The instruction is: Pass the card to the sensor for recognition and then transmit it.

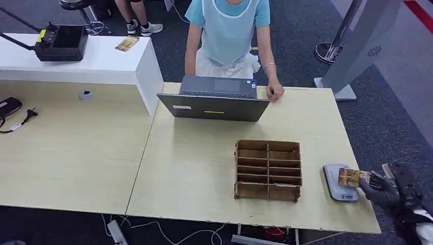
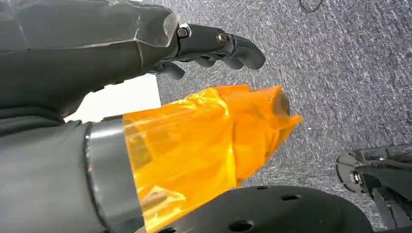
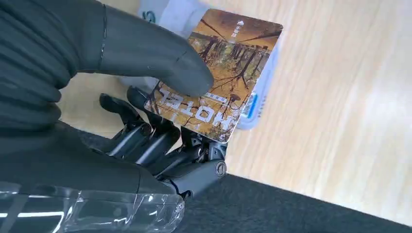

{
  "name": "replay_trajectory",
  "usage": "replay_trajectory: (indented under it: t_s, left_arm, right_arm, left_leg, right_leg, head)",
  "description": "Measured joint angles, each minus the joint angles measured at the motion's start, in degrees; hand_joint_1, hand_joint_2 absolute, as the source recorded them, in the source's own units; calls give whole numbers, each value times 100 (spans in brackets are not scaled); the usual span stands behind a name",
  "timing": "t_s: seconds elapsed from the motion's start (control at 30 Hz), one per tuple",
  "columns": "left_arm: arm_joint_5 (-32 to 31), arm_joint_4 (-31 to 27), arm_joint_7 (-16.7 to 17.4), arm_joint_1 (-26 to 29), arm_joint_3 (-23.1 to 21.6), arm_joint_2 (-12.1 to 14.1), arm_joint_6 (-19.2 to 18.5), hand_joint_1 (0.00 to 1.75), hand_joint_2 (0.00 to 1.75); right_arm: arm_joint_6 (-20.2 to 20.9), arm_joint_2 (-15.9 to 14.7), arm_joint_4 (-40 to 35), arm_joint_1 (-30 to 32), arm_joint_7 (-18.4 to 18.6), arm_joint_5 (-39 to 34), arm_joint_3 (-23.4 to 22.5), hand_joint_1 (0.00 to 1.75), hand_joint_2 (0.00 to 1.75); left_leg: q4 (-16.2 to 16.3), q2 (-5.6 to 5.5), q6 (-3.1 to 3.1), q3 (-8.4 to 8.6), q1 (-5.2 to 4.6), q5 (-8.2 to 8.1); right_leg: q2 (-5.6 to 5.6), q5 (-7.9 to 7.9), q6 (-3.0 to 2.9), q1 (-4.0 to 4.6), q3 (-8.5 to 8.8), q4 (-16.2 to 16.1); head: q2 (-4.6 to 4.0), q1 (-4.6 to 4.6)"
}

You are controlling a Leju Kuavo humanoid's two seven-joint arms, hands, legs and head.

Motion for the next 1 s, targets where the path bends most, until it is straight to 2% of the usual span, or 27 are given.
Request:
replay_trajectory:
  t_s: [0.47,0.63,0.8,1.0]
  left_arm:
    - [52,0,-20,-3,46,0,9,0,0]
    - [55,0,-20,-4,50,-2,9,0,0]
    - [72,0,-20,-9,81,-7,15,0,0]
    - [85,0,-20,-10,92,-24,15,0,0]
  right_arm:
    - [98,-107,-656,-349,-7,-290,42,175,175]
    - [-62,-166,-800,-753,-9,-144,131,175,175]
    - [-302,-201,-929,-1284,-13,199,370,175,175]
    - [-398,-203,-1053,-1814,-9,370,665,175,175]
  left_leg:
    - [0,0,0,0,0,0]
    - [0,1,0,0,0,1]
    - [0,3,-2,3,0,5]
    - [0,-1,-3,3,1,6]
  right_leg:
    - [2,0,0,-1,1,1]
    - [3,2,-1,-1,1,2]
    - [5,3,-2,0,1,3]
    - [1,3,-2,0,2,3]
  head:
    - [0,0]
    - [0,0]
    - [0,0]
    - [0,0]
